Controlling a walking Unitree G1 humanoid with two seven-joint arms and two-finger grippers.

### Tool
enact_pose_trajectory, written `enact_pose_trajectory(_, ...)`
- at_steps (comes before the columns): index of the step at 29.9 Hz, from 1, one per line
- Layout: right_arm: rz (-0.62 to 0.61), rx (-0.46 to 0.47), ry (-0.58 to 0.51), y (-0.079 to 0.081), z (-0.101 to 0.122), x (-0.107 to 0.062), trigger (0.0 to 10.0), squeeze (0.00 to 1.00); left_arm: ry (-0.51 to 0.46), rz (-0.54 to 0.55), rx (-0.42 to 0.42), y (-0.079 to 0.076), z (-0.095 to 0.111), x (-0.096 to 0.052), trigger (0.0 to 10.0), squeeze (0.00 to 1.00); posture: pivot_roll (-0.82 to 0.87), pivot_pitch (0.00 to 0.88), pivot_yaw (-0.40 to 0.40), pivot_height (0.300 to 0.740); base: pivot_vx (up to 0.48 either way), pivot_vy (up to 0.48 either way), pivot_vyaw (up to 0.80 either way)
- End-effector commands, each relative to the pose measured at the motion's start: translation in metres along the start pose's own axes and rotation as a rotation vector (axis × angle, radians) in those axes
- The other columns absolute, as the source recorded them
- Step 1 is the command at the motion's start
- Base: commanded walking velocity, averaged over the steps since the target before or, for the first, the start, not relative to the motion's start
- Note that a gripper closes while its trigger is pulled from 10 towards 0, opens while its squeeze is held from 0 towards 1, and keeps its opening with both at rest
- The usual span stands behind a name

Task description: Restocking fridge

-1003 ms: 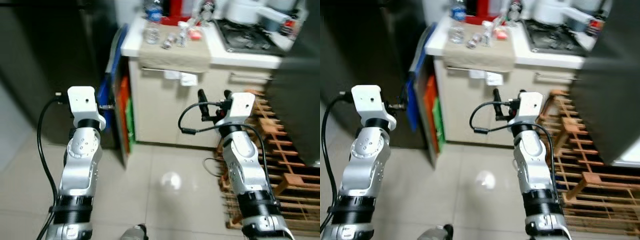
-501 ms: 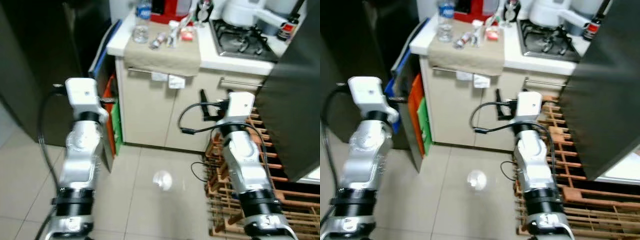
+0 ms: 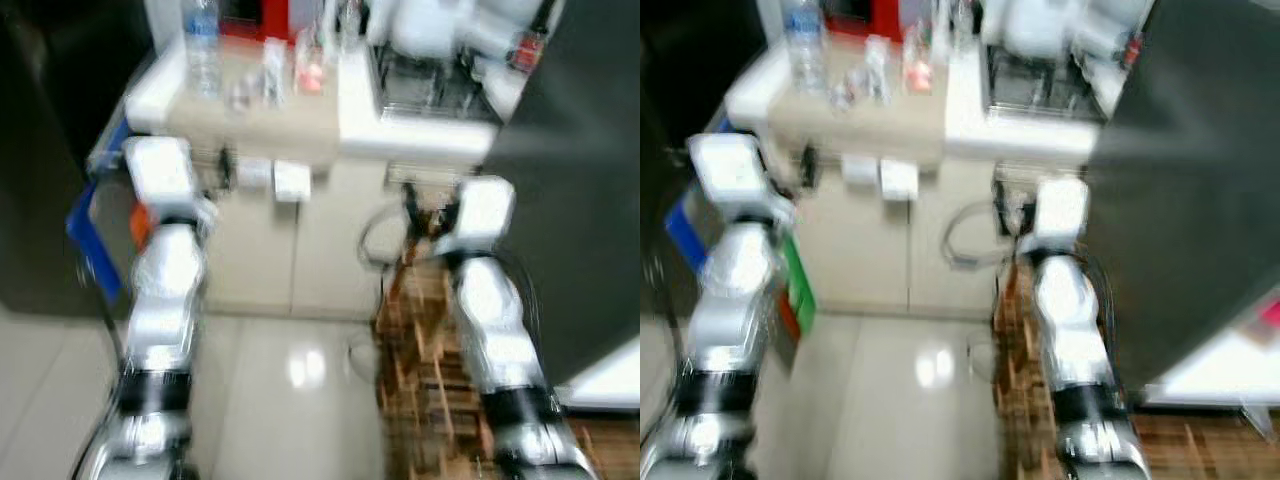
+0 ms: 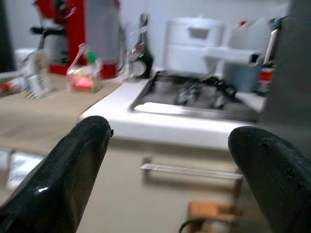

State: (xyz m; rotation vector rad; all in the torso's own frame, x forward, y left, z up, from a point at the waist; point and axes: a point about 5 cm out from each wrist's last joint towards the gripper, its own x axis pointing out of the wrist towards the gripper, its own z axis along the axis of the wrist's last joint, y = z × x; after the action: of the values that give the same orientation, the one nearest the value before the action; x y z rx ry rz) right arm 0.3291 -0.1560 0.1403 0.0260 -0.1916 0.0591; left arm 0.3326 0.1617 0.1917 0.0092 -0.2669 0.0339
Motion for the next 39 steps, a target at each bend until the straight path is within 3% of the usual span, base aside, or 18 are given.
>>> enact_pose_trajectory(1,0.037,0.016,-0.031,0.012,0.007,0.005,10.0,0.0,-0.001,0.039,0.0,0.012,0.001,0.001,10.0,0.0,-0.01,0.0,-0.044,0.74,0.442,0.0,0.0)
enact_pose_trajectory(5,0.043,0.015,-0.025,0.012,0.006,0.004,10.0,0.0,0.014,0.067,0.022,0.014,-0.003,-0.001,10.0,0.0,-0.01,0.0,-0.045,0.74,0.0,0.232,0.0)
enact_pose_trajectory(12,0.048,0.018,-0.024,0.012,0.006,0.004,10.0,0.0,0.021,0.025,-0.04,0.011,-0.004,-0.001,10.0,0.0,-0.01,0.0,-0.048,0.74,0.0,0.206,0.0)
enact_pose_trajectory(23,0.048,0.025,-0.028,0.012,0.007,0.005,10.0,0.0,0.02,0.041,0.001,0.012,-0.004,0.001,10.0,0.0,-0.01,0.0,-0.045,0.74,0.0,0.291,0.0)
enact_pose_trajectory(28,0.029,0.039,-0.105,0.009,0.022,0.007,10.0,0.0,-0.046,0.038,0.0,0.01,0.008,0.002,10.0,0.0,-0.01,0.0,-0.045,0.74,0.0,0.0,0.0)
enact_pose_trajectory(32,0.007,0.035,-0.192,0.007,0.043,0.013,10.0,0.0,-0.137,-0.031,-0.008,-0.003,0.03,0.002,10.0,0.0,-0.01,0.0,-0.045,0.74,0.0,0.174,0.0)
enact_pose_trajectory(39,0.013,0.039,-0.182,0.01,0.041,0.014,10.0,0.0,-0.131,-0.04,0.01,-0.009,0.03,0.004,10.0,0.0,0.0,0.0,-0.047,0.74,0.332,0.341,0.0)
